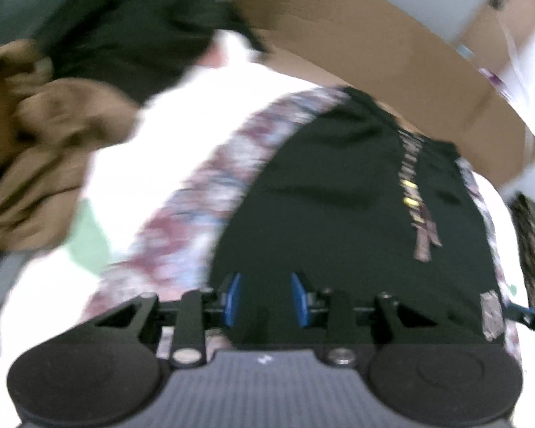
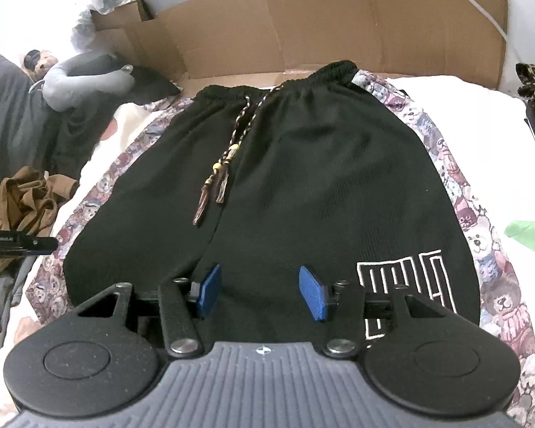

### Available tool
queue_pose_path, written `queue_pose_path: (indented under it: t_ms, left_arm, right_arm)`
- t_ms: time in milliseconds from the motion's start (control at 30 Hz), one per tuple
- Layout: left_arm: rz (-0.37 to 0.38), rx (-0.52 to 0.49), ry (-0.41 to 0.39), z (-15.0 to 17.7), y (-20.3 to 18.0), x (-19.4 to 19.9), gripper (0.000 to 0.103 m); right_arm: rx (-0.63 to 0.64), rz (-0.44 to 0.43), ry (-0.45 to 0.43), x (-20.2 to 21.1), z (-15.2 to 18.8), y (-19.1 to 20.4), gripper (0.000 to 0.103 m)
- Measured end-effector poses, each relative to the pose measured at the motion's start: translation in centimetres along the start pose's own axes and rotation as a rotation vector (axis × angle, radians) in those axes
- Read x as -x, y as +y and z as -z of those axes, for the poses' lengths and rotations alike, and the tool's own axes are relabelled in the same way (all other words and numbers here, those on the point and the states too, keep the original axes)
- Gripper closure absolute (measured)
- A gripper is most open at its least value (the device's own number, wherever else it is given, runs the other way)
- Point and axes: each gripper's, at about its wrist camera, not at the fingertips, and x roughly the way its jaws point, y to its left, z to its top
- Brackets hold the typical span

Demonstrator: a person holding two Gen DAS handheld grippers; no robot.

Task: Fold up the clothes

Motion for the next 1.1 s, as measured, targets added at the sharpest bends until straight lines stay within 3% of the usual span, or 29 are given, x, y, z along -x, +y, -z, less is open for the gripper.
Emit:
queue_pose_path:
  t_ms: [200,367,533,633,867,1100]
  left_arm:
    - [-0.134,0.182,-0.026,0.9,6.8,1.8,0.069]
    - [-0.186,0.303,-0.042,2.6,10.3,2.7,0.07]
    - [-0.165,0.369,-0.025,4.0,11.9,2.8,0.071]
    - [-0.137,0.405,-0.025,4.5,12.3,2.9,0.076]
    - [-0.122,0.409,0.007,4.5,12.5,1.1,0.077]
    - [-0.144,0.407,-0.014,5.2,12.4,0.2,0.074]
  right_arm:
    - [-0.017,-0.019,0.048,-0.2,0.6,0.3,0.047]
    - [-0.014,-0.02,0.073,-0.3,1.3,0.5,0.047]
    - [-0.013,-0.015,0.086,-0.5,1.8,0.4,0.047]
    - [-0.02,-0.011,0.09,-0.5,1.9,0.3,0.047]
    - [-0.024,-0.006,0.107,-0.8,2.4,0.1,0.047]
    - [-0.024,0.0,0.124,-0.9,2.8,0.0,0.047]
